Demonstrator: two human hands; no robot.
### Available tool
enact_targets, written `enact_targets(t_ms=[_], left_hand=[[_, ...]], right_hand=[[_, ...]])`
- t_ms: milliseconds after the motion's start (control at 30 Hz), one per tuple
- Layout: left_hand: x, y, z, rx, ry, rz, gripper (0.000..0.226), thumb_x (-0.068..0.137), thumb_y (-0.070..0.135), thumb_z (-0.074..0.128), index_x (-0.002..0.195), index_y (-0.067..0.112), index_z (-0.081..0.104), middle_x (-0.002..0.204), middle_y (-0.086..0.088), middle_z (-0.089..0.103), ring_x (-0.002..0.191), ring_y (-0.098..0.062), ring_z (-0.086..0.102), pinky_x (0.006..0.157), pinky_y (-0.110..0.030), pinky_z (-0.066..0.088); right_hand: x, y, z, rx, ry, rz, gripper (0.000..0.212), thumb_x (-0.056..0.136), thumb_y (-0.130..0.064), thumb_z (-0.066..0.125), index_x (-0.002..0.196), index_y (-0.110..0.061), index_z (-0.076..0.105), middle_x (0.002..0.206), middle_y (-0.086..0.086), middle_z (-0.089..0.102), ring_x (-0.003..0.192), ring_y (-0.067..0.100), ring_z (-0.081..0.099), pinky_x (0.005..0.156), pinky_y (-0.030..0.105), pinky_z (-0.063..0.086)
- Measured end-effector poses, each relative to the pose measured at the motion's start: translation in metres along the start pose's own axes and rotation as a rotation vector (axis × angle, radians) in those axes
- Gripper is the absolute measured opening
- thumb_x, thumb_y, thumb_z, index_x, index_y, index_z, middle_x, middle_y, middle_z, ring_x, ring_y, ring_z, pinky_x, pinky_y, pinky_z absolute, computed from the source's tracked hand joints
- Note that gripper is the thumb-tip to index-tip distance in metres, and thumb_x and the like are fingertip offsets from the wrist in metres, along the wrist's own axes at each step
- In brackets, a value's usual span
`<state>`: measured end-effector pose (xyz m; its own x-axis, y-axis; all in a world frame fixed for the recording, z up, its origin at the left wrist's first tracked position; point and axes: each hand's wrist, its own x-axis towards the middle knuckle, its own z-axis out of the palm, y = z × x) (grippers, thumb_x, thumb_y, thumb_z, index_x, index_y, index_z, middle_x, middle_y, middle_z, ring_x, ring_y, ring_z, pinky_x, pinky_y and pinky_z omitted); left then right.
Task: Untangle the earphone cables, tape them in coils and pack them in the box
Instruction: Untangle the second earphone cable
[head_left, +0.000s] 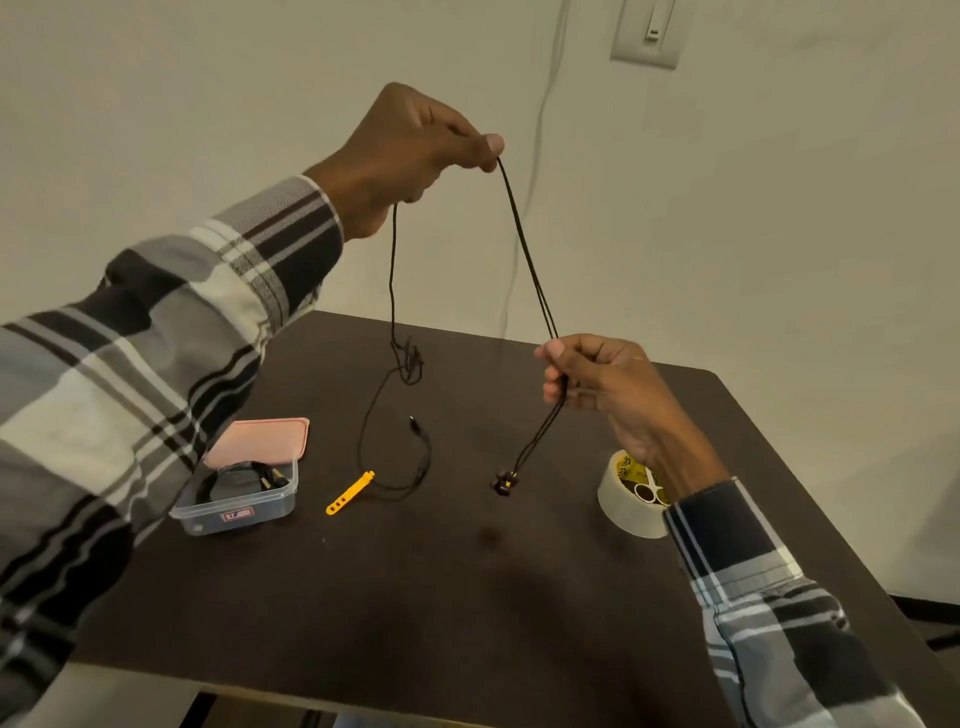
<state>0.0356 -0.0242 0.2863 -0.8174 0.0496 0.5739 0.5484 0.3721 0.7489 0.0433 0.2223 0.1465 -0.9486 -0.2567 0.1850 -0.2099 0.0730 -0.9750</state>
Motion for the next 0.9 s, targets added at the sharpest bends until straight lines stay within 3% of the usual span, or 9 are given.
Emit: enact_targets(t_ms=[100,333,433,533,700,767,833,900], left_hand=[[0.007,0.004,-0.002,0.039,0.031,0.014,0.031,0.085,0.034,0.074,0.092,0.004,0.077,0.053,0.012,0.06,0.05,-0.012,0.027,0.047,-0.023,0.024],[0.009,0.005,0.0,0.078,0.068,0.005,0.029,0.09,0.026,0.07,0.099,-0.002,0.073,0.046,0.022,0.058,0.043,0.009,0.05,0.044,-0.011,0.032],[0.012,0.004,0.0,0.061,0.075,-0.005,0.027,0.089,0.026,0.07,0.097,0.0,0.074,0.044,0.02,0.055,0.041,0.001,0.045,0.046,-0.014,0.03],[0.014,0.003,0.001,0.023,0.056,-0.022,0.026,0.088,0.026,0.071,0.095,0.001,0.074,0.041,0.016,0.051,0.052,-0.014,0.025,0.048,-0.022,0.024],[0.015,-0.002,0.005,0.051,0.028,-0.035,0.023,0.088,0.026,0.072,0.09,0.003,0.075,0.04,0.015,0.044,0.044,-0.008,0.031,0.047,-0.019,0.027],[0.015,-0.002,0.007,0.071,0.016,-0.026,0.022,0.089,0.024,0.071,0.092,0.003,0.074,0.039,0.017,0.046,0.04,-0.004,0.036,0.047,-0.015,0.029],[0.012,-0.001,0.01,0.104,-0.036,-0.005,0.017,0.09,0.021,0.069,0.095,0.005,0.073,0.045,0.02,0.056,0.042,0.005,0.049,0.05,-0.005,0.035],[0.011,-0.001,0.014,0.164,-0.122,0.011,0.018,0.089,0.022,0.071,0.097,0.006,0.075,0.067,0.015,0.07,0.06,0.01,0.061,0.062,-0.005,0.043]], right_hand=[[0.001,0.016,0.002,0.023,-0.002,0.043,0.021,0.094,-0.021,0.066,0.104,-0.005,0.074,0.08,0.005,0.07,0.075,0.019,0.068,0.076,0.03,0.06],[0.0,0.043,0.002,-0.031,0.0,0.107,0.018,0.096,-0.016,0.065,0.106,-0.006,0.074,0.091,0.009,0.077,0.089,0.017,0.073,0.087,0.033,0.058],[0.001,0.051,0.001,-0.081,-0.018,0.141,0.017,0.094,-0.018,0.067,0.107,-0.01,0.075,0.096,0.006,0.079,0.099,0.012,0.073,0.09,0.032,0.056],[0.001,0.059,-0.003,-0.17,-0.004,0.138,0.015,0.092,-0.017,0.069,0.105,-0.013,0.076,0.095,0.001,0.079,0.1,0.011,0.072,0.085,0.028,0.054],[0.005,0.07,-0.007,-0.277,0.049,0.126,0.015,0.09,-0.01,0.072,0.105,-0.009,0.076,0.089,0.001,0.079,0.083,0.004,0.074,0.067,0.015,0.053],[0.007,0.072,-0.011,-0.346,0.046,0.125,0.018,0.086,-0.008,0.076,0.104,-0.008,0.076,0.089,0.002,0.078,0.084,0.009,0.075,0.071,0.018,0.056],[0.009,0.067,-0.015,-0.404,0.019,0.118,0.023,0.082,-0.004,0.078,0.104,-0.012,0.074,0.095,0.004,0.077,0.091,0.015,0.074,0.08,0.026,0.059],[0.012,0.052,-0.016,-0.376,0.034,0.062,0.029,0.083,0.0,0.076,0.106,-0.017,0.071,0.103,0.003,0.076,0.098,0.013,0.072,0.083,0.023,0.059]])
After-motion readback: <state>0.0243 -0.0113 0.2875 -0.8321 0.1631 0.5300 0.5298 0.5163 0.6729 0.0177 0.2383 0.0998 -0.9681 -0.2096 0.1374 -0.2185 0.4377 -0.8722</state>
